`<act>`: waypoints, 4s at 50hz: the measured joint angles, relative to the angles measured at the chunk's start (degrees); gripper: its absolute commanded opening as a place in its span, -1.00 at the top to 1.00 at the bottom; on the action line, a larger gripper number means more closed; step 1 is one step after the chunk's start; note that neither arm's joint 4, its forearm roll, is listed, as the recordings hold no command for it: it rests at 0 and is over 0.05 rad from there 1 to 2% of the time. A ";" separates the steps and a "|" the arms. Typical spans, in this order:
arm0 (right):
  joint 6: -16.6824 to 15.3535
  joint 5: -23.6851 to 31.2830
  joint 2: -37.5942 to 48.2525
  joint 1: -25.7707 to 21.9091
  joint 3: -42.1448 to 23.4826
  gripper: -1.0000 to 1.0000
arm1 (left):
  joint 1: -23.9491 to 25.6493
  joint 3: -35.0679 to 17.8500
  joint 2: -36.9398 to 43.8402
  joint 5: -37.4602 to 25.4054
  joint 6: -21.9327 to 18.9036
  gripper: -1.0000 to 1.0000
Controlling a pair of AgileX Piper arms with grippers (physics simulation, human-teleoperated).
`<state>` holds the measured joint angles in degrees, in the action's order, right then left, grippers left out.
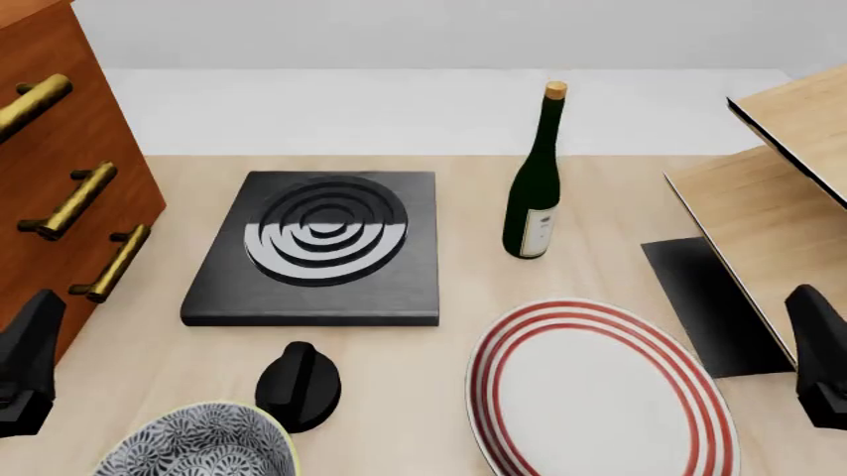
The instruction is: Pick up the akita bowl and put it on the plate.
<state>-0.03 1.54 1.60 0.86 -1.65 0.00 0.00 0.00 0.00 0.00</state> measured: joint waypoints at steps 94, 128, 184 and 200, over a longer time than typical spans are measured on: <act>1.88 23.85 48.57 -41.53 -43.84 -1.00 | 0.00 0.00 0.00 0.00 0.00 -1.00; 14.19 17.14 72.18 -59.41 -44.95 -1.00 | 0.00 0.00 0.00 0.00 0.00 -1.00; 21.37 2.01 93.21 -66.23 -48.77 -1.00 | 0.00 0.00 0.00 0.00 0.00 -1.00; 22.57 -2.09 98.73 -68.48 -49.53 -1.00 | 0.00 0.00 0.00 0.00 0.00 -1.00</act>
<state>22.55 -0.54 100.33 -67.62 -51.18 0.00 0.00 0.00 0.00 0.00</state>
